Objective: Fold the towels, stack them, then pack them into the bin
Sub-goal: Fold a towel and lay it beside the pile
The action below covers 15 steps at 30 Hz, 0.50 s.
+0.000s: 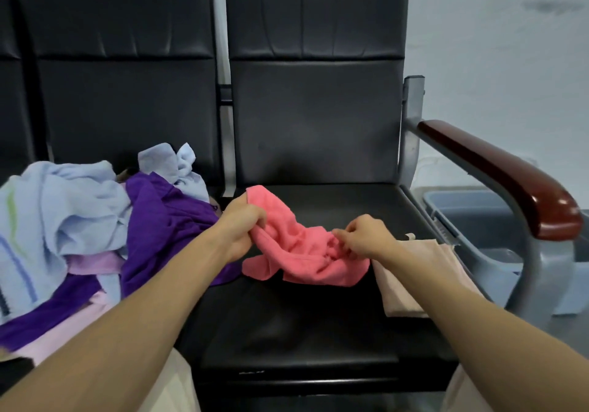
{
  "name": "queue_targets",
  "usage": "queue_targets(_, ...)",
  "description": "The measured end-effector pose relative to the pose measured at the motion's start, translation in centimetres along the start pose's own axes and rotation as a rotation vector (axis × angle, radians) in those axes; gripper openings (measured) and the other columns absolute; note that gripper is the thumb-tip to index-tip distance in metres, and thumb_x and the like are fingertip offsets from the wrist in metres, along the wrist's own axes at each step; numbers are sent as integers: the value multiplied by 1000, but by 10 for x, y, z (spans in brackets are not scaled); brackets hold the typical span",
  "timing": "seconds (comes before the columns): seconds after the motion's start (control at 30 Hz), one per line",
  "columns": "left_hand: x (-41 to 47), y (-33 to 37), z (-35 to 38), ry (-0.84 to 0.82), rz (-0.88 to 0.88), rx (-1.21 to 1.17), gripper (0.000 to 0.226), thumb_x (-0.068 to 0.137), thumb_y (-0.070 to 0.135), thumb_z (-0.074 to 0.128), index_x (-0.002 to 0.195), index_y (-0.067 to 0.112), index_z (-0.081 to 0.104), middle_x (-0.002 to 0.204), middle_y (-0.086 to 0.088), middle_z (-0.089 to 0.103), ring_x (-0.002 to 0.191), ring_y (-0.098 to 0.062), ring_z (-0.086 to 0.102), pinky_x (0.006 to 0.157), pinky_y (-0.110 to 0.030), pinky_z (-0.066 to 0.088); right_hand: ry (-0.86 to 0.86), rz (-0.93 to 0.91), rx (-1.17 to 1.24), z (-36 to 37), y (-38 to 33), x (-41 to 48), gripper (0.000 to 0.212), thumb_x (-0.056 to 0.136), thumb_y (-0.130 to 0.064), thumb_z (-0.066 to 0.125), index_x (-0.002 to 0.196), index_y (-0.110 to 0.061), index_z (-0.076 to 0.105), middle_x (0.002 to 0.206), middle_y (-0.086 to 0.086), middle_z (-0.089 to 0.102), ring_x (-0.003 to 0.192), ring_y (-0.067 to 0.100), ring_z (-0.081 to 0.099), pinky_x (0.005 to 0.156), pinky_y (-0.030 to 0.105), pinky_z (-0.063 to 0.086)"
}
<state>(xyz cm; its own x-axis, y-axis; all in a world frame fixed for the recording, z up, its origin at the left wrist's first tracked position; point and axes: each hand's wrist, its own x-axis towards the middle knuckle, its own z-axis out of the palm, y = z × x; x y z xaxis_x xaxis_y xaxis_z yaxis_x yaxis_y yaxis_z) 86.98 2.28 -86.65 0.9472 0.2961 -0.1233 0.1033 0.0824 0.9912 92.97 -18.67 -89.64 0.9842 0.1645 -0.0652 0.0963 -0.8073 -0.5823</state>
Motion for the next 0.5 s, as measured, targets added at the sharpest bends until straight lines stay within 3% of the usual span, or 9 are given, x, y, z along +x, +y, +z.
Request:
queue_targets(0.1,-2,-1,4,-28,-13,54,53,74,-18,33,111,11,58,94,-14,61,83,-25,57,62,-29,46,-23,86,-88,22,-3,3,49,85,-50,58,102,-6,69,94,13,70,94,26,65,77,28,47)
queue_targets(0.23,-6,-5,5,-110,-23,256,67,86,-9,34,135,36,42,107,-10,61,85,-25,57,68,-36,53,35,139,-139,27,2,1,73,83,-51,63,129,1,42,128,18,55,120,32,52,89,32,44)
queue_targets(0.33,-7,-8,0,-137,-16,410,74,89,-4,30,143,47,28,118,-8,60,96,-32,61,81,-50,54,30,145,-260,16,5,-1,70,82,-50,65,124,1,43,125,19,55,117,32,54,86,32,44)
queue_targets(0.4,-8,-7,0,-149,-18,434,74,91,-5,27,145,47,25,120,-2,57,107,-33,60,78,-48,57,-30,118,-374,11,4,-3,59,79,-52,65,113,-5,56,114,14,63,107,29,60,76,30,44)
queue_targets(0.5,-9,-5,2,-152,-27,316,72,94,-6,24,143,46,28,113,6,57,106,-27,59,75,-39,54,23,64,-429,9,3,-1,38,82,-41,62,107,-11,63,111,11,64,102,30,62,71,29,41)
